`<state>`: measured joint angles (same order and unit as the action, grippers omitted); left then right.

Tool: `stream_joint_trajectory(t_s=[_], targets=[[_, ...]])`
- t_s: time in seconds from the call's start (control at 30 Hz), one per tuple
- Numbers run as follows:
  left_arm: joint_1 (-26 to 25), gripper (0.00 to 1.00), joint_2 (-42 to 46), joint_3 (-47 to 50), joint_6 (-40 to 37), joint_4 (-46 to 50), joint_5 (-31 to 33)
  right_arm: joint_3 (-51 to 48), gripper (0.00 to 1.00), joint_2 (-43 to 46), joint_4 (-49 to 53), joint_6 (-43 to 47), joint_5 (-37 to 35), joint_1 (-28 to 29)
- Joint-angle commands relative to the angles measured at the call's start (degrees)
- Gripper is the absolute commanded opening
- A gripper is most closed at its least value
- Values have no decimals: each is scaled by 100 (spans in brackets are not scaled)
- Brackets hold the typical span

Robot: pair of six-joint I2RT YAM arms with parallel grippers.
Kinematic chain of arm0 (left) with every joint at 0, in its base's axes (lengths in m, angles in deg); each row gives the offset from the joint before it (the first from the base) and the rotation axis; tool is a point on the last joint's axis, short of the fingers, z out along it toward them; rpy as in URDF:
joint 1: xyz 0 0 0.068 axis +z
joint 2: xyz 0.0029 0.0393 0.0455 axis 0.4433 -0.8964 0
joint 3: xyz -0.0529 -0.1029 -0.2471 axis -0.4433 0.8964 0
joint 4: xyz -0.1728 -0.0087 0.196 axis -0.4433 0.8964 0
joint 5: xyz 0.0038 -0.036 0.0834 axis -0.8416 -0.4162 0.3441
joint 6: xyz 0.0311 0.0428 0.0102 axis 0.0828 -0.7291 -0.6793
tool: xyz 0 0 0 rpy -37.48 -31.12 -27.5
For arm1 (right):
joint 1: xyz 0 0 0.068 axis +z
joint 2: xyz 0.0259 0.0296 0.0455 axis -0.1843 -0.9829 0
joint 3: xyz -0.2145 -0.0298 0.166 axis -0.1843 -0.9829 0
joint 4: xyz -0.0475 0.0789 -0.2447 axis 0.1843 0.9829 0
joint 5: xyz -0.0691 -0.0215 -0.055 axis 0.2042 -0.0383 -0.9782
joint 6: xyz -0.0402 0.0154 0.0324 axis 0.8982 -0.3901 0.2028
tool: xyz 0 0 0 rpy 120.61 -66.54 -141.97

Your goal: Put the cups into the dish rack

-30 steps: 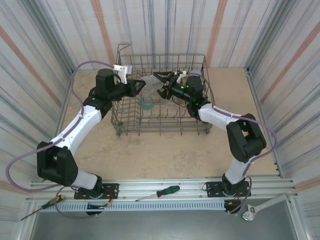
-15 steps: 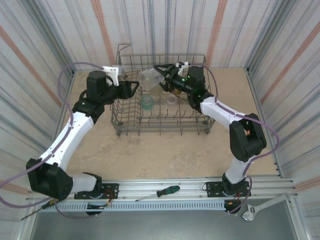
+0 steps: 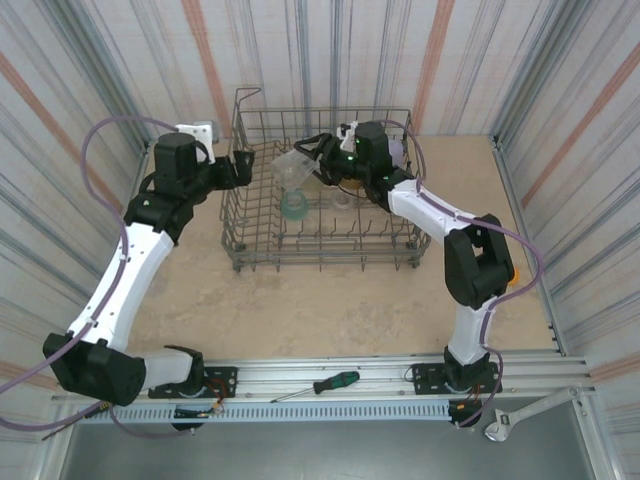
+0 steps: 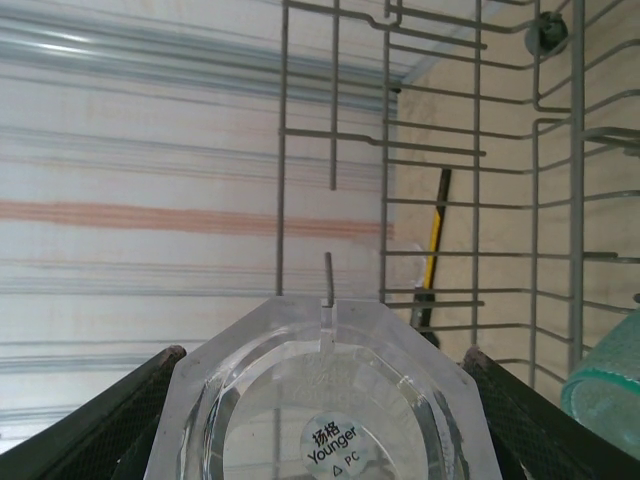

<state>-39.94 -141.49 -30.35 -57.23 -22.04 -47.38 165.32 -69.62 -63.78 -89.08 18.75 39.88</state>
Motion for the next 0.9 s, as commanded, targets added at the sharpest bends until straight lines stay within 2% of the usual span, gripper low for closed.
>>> stream_joint_trajectory(t_s=[0.0,0.27,0.37,0.6,0.87], targets=[[329,99,-107,-227,291,337,134,423,11,-87,616,1000,-9,145],[1539,99,-360,-16,1167,27,-968,811,11,-276,1124,2565,86,521],[1822,99,-359,125,1270,-225,-1326,929,10,-342,1356,3283,5,677],[1850,99,-392,93,1139,-180,-1297,1012,11,-426,1745,4505,-369,1025],[1856,99,-429,187,1279,-382,-1688,909,10,-488,1705,5444,-609,1273]])
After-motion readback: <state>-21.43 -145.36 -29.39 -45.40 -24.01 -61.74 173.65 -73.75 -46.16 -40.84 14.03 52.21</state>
